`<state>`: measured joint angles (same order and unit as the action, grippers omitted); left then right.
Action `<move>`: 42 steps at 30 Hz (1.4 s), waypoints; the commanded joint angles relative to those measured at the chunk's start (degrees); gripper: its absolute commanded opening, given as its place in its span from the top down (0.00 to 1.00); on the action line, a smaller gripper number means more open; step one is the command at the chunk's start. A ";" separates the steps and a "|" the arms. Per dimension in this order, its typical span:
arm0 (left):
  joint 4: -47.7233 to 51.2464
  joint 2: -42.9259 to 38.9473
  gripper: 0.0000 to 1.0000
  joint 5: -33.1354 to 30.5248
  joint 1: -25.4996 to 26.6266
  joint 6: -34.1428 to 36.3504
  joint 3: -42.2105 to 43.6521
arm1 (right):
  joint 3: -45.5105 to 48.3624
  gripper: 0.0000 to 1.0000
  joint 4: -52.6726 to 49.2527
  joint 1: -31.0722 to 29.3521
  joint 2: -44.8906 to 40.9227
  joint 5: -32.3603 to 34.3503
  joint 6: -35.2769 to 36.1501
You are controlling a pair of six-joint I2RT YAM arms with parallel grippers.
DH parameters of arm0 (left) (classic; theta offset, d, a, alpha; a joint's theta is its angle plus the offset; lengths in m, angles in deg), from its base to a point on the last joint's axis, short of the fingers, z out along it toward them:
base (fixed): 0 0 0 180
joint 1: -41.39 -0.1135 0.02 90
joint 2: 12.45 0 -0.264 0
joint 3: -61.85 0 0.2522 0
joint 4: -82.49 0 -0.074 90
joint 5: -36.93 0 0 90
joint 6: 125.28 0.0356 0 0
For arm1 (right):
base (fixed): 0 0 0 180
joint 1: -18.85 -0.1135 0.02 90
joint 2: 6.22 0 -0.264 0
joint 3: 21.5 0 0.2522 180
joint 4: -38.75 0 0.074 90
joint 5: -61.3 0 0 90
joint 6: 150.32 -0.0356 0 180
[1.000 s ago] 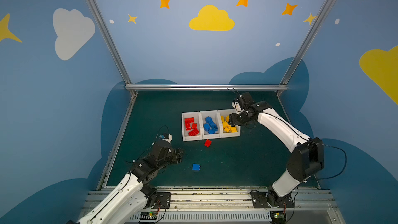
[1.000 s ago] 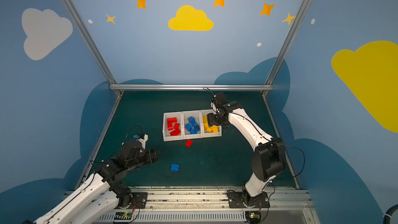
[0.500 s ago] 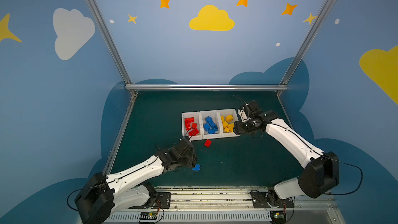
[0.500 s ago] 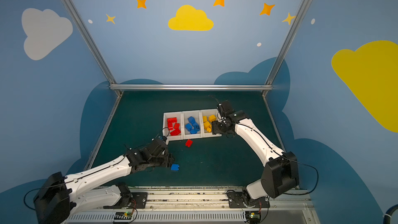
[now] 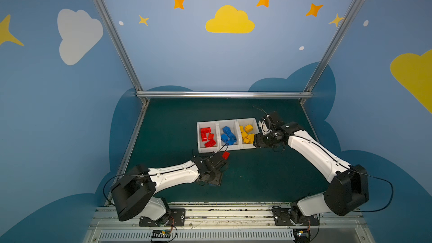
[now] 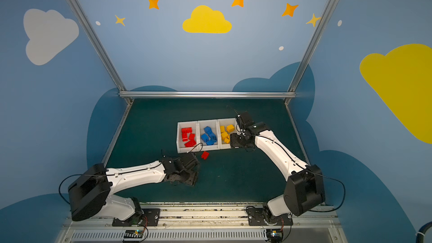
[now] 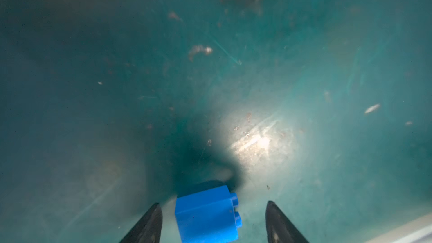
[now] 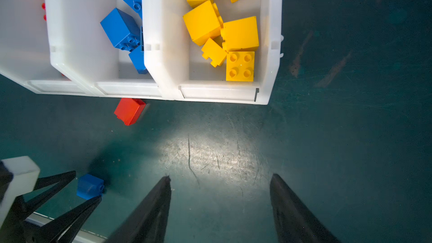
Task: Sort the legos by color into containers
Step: 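Close the left gripper on the loose blue brick while the right gripper hovers, then carry the blue brick into the middle compartment with the left gripper and release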
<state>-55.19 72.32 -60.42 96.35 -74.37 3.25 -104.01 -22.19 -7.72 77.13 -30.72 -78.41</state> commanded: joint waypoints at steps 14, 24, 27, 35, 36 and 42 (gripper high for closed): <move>3.98 7.48 0.49 -1.07 2.48 -0.29 -3.95 | 2.22 0.32 0.60 0.22 -2.30 -0.53 -0.79; 1.72 6.33 0.58 -0.12 2.59 0.62 -3.39 | 2.92 0.32 0.47 0.22 -3.21 -0.27 -1.03; 3.19 5.85 0.58 -1.18 2.46 1.78 -5.52 | 2.76 0.32 0.08 0.27 -3.67 -0.01 -0.98; 3.24 6.94 0.57 -2.36 -3.96 10.63 -20.93 | 2.68 0.33 -0.61 0.37 -5.25 0.28 -0.94; 3.64 8.35 0.57 -2.07 -5.16 12.46 -23.58 | 2.62 0.33 -0.81 0.39 -5.32 0.23 -0.92; 6.63 18.66 0.57 -0.82 -11.77 19.93 -38.90 | 2.93 0.33 -1.86 0.39 -7.36 0.80 -0.79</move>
<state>-51.19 86.90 -61.89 86.89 -59.92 -31.75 -101.56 -22.50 -7.58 72.11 -30.63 -79.04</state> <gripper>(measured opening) 0.429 0.671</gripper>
